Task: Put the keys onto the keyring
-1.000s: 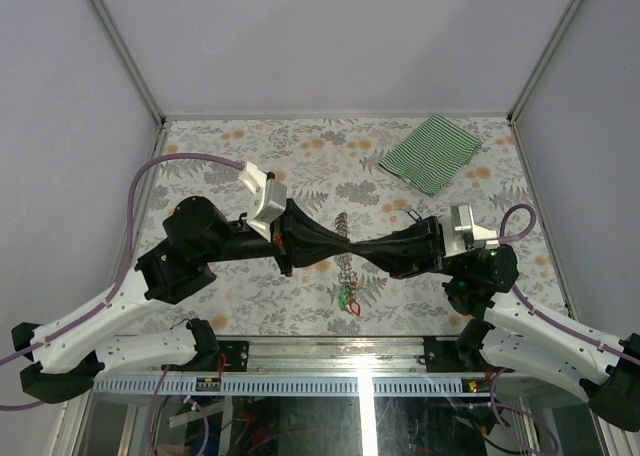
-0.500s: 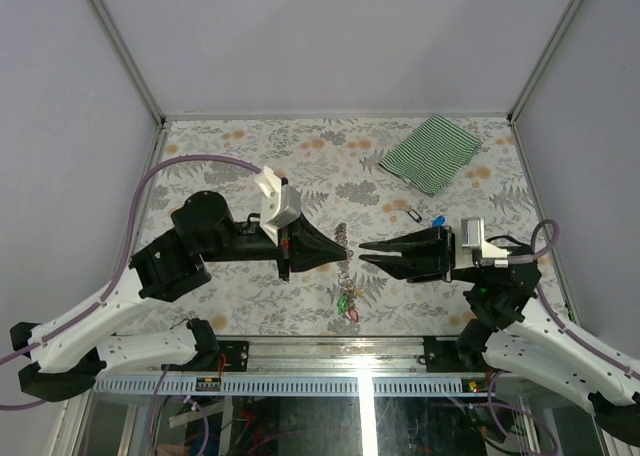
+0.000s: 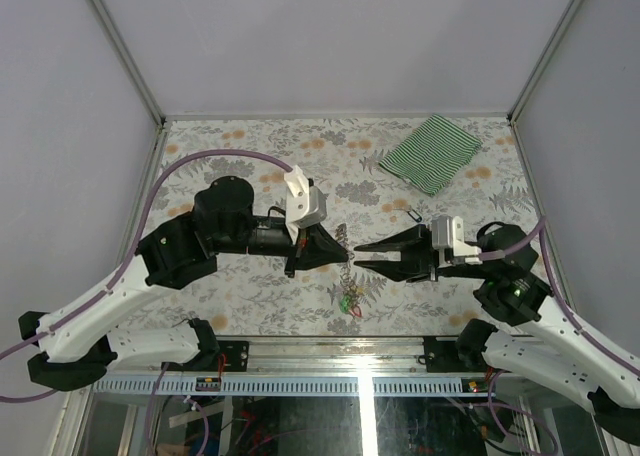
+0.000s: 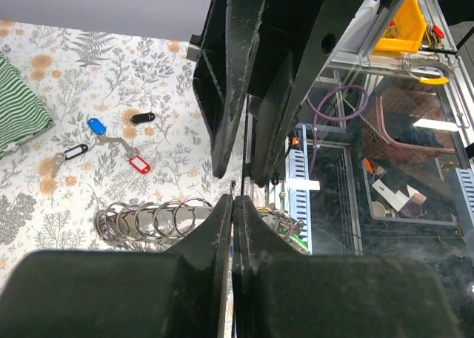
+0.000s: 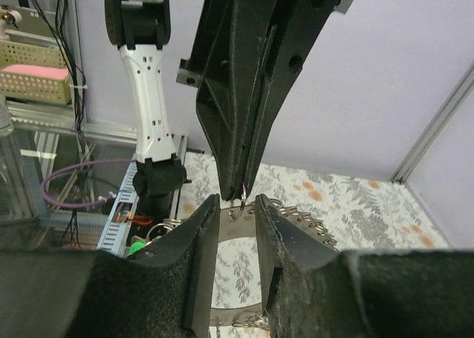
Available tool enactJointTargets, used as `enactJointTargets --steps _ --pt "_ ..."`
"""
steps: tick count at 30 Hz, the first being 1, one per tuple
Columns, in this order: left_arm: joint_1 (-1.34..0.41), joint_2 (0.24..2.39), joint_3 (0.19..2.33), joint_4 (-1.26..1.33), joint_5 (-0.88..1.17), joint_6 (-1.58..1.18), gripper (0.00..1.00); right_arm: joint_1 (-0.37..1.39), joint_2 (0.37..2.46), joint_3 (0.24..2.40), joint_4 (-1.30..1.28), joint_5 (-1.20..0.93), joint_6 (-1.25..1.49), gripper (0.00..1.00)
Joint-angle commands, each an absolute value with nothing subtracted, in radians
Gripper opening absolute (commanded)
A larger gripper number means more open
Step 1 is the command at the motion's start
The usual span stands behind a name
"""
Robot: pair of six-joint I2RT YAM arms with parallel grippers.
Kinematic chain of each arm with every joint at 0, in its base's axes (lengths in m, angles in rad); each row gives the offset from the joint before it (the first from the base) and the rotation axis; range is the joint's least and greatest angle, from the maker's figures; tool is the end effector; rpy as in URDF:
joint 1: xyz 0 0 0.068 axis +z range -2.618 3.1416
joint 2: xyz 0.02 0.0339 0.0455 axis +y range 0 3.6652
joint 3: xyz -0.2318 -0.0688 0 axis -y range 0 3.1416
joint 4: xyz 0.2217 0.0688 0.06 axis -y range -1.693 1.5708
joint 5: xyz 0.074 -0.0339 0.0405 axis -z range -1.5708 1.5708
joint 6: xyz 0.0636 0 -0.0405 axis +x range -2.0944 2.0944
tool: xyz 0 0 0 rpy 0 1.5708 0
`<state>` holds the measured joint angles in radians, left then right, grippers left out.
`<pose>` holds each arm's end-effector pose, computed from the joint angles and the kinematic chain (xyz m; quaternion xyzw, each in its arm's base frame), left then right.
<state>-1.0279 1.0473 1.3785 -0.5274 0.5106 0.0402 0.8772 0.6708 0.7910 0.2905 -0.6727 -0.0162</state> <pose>0.0877 -0.2055 0.4178 0.5186 0.5622 -0.4629 0.4480 0.0749 0.1520 0.3931 -0.4725 0.3473 0.4939 0.6420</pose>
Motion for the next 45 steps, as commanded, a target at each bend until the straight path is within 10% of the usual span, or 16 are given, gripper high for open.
enactJointTargets --steps 1,16,28,35,45 --pt "-1.034 1.044 1.431 -0.538 0.54 0.079 0.0 0.882 0.682 0.841 0.242 -0.694 -0.046 0.32" --pt "-1.033 1.061 1.453 -0.579 0.55 0.099 0.0 0.882 0.722 0.865 0.224 -0.728 -0.029 0.27" --pt "-1.034 1.057 1.456 -0.591 0.529 0.103 0.0 0.882 0.739 0.858 0.27 -0.759 0.018 0.0" --pt "-1.033 0.983 1.406 -0.498 0.464 0.059 0.3 0.882 0.729 0.784 0.482 -0.743 0.154 0.0" --pt "-1.033 0.877 1.292 -0.356 0.385 -0.035 0.43 0.881 0.744 0.667 0.831 -0.667 0.33 0.0"
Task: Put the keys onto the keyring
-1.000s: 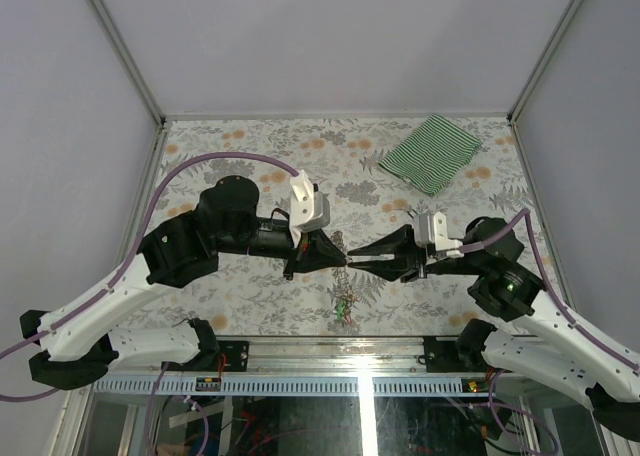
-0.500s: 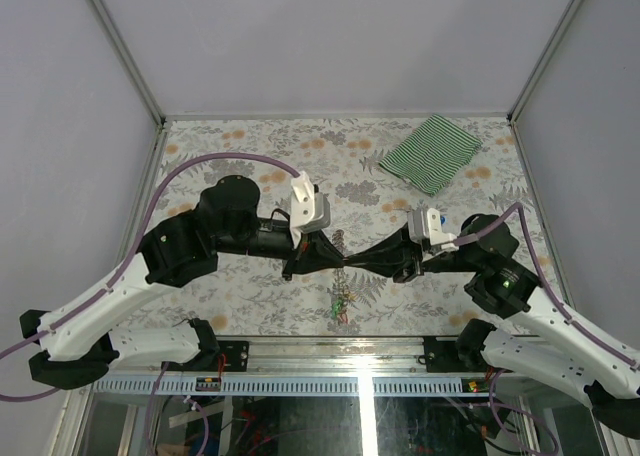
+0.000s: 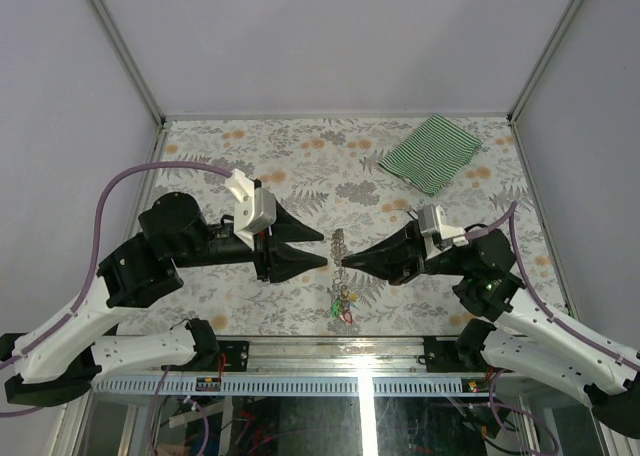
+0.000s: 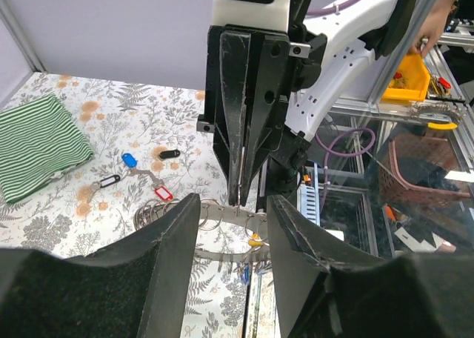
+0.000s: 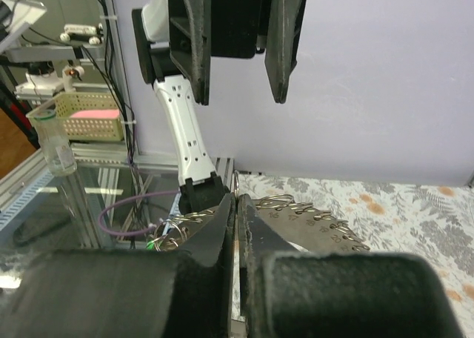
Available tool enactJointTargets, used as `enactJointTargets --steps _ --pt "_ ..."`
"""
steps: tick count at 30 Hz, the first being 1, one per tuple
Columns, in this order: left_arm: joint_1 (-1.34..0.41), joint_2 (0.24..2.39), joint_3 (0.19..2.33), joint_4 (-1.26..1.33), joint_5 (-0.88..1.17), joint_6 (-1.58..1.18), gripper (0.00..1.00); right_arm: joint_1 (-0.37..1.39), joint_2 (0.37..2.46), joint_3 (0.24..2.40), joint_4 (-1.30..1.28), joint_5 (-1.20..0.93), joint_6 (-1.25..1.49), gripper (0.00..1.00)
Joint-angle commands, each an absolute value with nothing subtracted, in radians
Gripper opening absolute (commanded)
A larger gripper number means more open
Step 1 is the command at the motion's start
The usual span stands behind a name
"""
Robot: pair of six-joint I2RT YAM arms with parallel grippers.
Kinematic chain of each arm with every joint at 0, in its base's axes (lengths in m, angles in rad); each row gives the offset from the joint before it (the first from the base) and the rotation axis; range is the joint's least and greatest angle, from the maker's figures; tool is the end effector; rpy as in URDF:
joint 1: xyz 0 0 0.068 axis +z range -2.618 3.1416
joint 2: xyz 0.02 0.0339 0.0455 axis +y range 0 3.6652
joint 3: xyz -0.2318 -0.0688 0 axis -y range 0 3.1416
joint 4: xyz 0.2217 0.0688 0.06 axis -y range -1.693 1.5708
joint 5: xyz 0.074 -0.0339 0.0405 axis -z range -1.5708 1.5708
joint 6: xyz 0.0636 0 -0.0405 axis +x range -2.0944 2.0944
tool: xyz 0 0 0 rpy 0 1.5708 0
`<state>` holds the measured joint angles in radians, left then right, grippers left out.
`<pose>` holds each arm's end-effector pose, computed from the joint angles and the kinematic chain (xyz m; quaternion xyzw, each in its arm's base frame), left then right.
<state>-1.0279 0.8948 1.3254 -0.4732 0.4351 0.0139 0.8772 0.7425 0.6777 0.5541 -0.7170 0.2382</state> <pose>0.0716 -0.1705 0.4358 0.4804 0.5372 -0.4643 0.5149 0.0842 0.1666 0.3731 -0.4370 0.3632 0.5781 0.5856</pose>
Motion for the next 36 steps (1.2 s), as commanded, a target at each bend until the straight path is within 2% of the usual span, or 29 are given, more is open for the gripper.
enactJointTargets --steps 1,11,17,36 --pt "-1.034 0.873 1.285 -0.347 0.383 -0.038 0.43 0.882 0.745 0.656 0.864 -0.657 0.34 0.0" --pt "-1.033 0.863 1.252 -0.285 0.375 -0.059 0.46 0.882 0.787 0.587 1.119 -0.572 0.434 0.0" --pt "-1.034 0.864 1.234 -0.249 0.398 -0.069 0.38 0.882 0.799 0.574 1.165 -0.536 0.448 0.0" --pt "-1.034 0.901 1.222 -0.186 0.444 -0.087 0.29 0.882 0.797 0.588 1.153 -0.551 0.451 0.0"
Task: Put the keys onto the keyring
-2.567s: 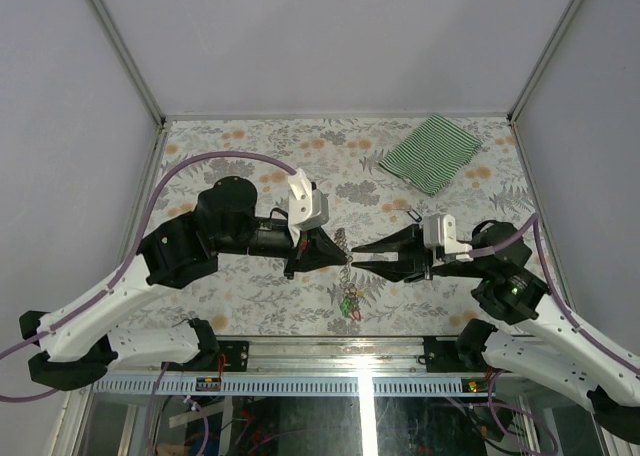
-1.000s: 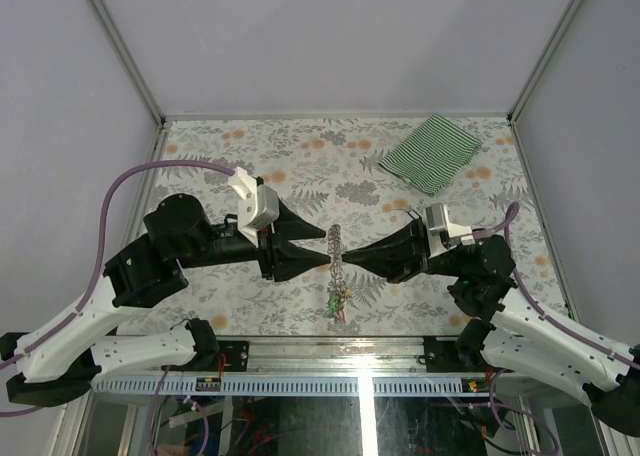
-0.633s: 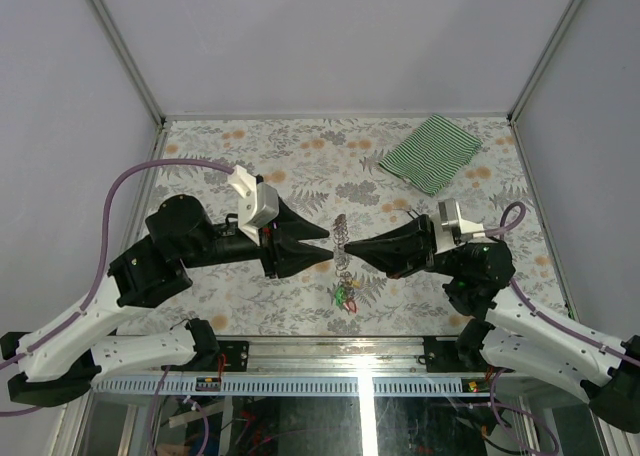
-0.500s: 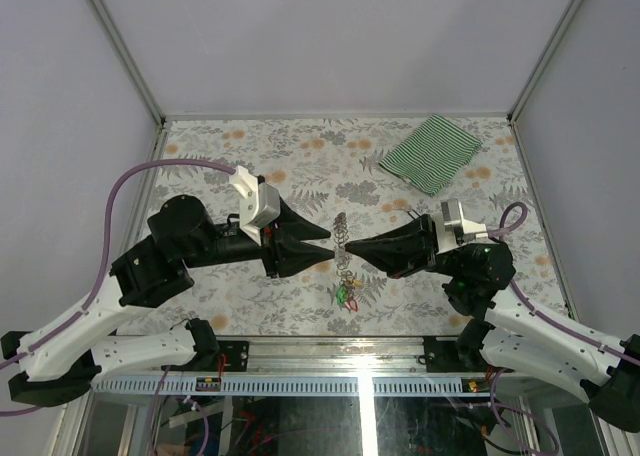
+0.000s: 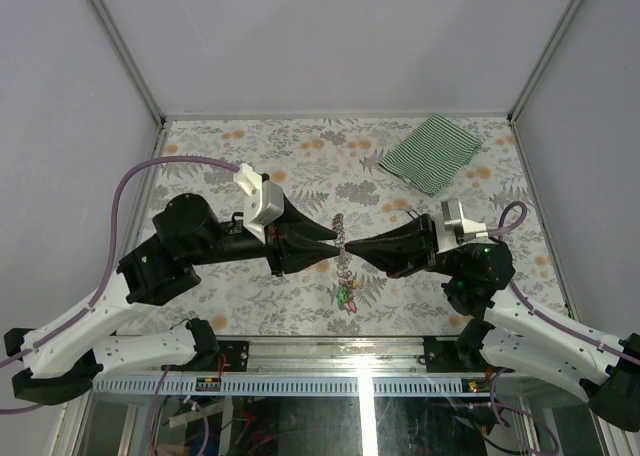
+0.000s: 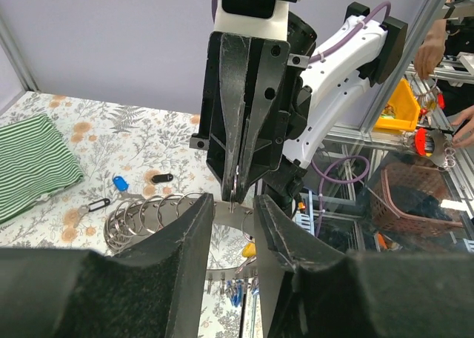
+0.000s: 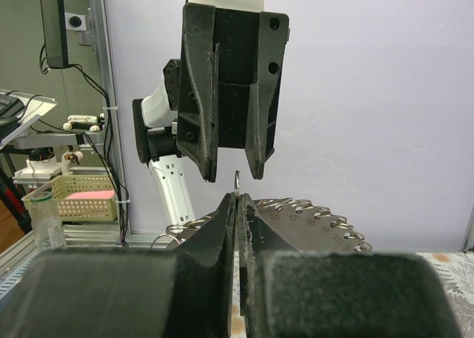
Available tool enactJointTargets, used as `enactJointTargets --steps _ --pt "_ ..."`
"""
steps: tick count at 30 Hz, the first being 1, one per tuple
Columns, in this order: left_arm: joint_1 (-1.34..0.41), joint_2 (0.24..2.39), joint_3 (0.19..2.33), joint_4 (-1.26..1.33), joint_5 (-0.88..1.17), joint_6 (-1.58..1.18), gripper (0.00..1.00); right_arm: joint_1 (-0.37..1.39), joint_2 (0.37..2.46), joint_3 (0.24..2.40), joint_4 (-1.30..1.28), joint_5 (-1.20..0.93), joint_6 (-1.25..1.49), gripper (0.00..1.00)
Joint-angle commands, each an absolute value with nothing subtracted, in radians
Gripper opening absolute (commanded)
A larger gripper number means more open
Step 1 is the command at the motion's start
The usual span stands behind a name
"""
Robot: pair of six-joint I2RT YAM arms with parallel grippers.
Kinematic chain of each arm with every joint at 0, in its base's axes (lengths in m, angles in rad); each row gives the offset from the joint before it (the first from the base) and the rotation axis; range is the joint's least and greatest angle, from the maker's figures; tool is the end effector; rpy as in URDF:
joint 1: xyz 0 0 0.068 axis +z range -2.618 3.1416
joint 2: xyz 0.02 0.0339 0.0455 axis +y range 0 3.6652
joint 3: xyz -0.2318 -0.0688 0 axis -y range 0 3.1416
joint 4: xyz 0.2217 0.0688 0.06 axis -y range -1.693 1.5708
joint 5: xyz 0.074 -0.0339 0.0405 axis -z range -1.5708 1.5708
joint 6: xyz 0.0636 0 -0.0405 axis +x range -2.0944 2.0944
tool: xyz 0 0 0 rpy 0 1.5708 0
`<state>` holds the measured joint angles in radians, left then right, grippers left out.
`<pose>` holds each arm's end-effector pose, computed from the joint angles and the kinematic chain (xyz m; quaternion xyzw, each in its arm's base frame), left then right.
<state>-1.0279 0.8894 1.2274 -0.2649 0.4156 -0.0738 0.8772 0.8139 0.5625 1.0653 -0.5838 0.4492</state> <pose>0.0788 -0.1803 0.4333 0.4401 0.5224 -0.4948 0.5372 0.0867 0.1591 0.3773 -0.3365 0.2890 0.6317 0.6358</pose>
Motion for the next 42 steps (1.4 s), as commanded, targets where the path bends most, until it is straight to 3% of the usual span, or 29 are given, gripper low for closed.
enactJointTargets --steps 1,13,20,26,35,42 --pt "-1.034 0.903 1.221 -0.186 0.447 -0.088 0.29 0.882 0.794 0.588 1.15 -0.549 0.45 0.0" --pt "-1.034 0.908 1.198 -0.154 0.458 -0.108 0.17 0.882 0.798 0.591 1.14 -0.55 0.434 0.0" --pt "-1.034 0.923 1.208 -0.15 0.462 -0.102 0.01 0.881 0.807 0.596 1.133 -0.557 0.423 0.0" --pt "-1.033 0.925 1.219 -0.179 0.458 -0.09 0.0 0.88 0.804 0.605 1.117 -0.564 0.408 0.0" --pt "-1.033 0.94 1.294 -0.344 0.447 -0.034 0.0 0.881 0.714 0.661 0.787 -0.594 0.224 0.26" --pt "-1.034 0.983 1.37 -0.485 0.461 0.022 0.0 0.88 0.666 0.756 0.445 -0.628 0.076 0.3"
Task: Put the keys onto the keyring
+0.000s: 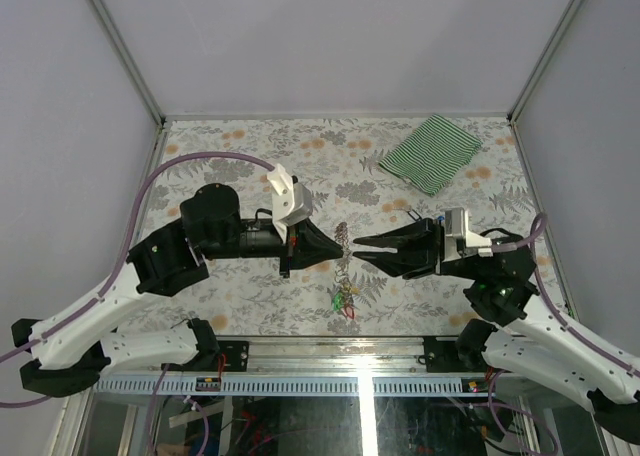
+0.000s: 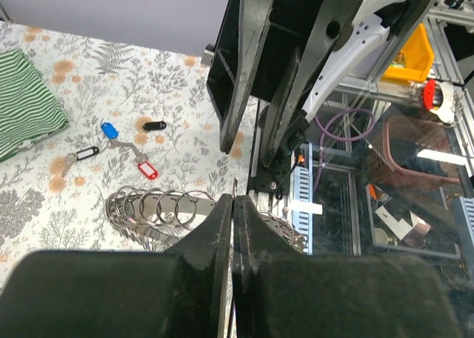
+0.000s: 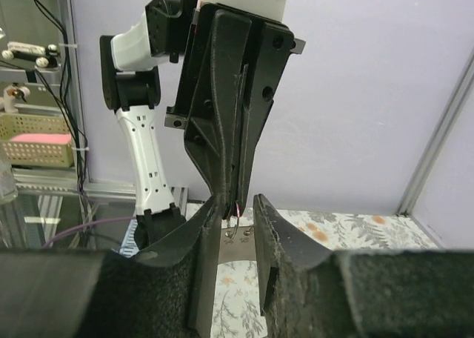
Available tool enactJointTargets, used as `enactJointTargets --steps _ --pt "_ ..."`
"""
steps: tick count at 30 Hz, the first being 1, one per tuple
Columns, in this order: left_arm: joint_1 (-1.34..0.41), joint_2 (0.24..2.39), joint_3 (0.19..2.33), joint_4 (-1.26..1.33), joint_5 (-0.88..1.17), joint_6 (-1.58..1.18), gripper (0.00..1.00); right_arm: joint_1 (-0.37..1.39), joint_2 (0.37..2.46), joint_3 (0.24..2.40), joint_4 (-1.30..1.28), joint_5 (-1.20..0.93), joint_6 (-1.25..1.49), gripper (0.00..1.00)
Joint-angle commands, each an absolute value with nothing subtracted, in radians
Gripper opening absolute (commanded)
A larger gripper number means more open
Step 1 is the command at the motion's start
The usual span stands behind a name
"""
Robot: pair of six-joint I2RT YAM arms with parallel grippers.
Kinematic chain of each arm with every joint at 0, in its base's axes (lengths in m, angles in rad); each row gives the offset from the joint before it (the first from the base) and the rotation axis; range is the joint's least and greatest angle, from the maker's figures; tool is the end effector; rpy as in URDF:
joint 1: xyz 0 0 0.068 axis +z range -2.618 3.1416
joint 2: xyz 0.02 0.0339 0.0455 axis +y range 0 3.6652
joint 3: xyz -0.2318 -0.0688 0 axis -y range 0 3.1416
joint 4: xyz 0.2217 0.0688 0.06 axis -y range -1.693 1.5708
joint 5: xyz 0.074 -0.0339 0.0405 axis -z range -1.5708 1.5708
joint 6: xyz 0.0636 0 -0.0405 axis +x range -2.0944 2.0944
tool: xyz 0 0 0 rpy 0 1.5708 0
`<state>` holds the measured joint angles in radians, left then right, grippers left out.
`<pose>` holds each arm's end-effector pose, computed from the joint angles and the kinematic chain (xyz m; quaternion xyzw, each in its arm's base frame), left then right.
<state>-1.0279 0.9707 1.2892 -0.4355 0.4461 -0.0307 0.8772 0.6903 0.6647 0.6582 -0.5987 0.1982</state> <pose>0.0857 -0.1951 0.4159 0.4776 0.5697 -0.4699 0.4759 0.0789 0.1509 0.3902 -0.3919 0.3197 0.5510 0.6638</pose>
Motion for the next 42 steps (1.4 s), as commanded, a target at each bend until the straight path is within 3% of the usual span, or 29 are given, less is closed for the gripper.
enactJointTargets --steps 1,12,31,35,42 --pt "-1.034 0.991 1.381 -0.504 0.462 0.032 0.0 0.881 0.665 0.773 0.401 -0.631 0.059 0.31" --pt "-1.034 1.069 1.476 -0.638 0.48 0.097 0.0 0.881 0.715 0.861 0.178 -0.682 0.017 0.33" --pt "-1.034 1.1 1.503 -0.7 0.508 0.133 0.0 0.881 0.74 0.863 0.176 -0.703 0.012 0.27" --pt "-1.034 1.099 1.503 -0.707 0.506 0.136 0.0 0.881 0.743 0.861 0.184 -0.708 0.019 0.21" --pt "-1.034 1.095 1.503 -0.71 0.502 0.138 0.0 0.881 0.758 0.862 0.192 -0.739 0.038 0.0"
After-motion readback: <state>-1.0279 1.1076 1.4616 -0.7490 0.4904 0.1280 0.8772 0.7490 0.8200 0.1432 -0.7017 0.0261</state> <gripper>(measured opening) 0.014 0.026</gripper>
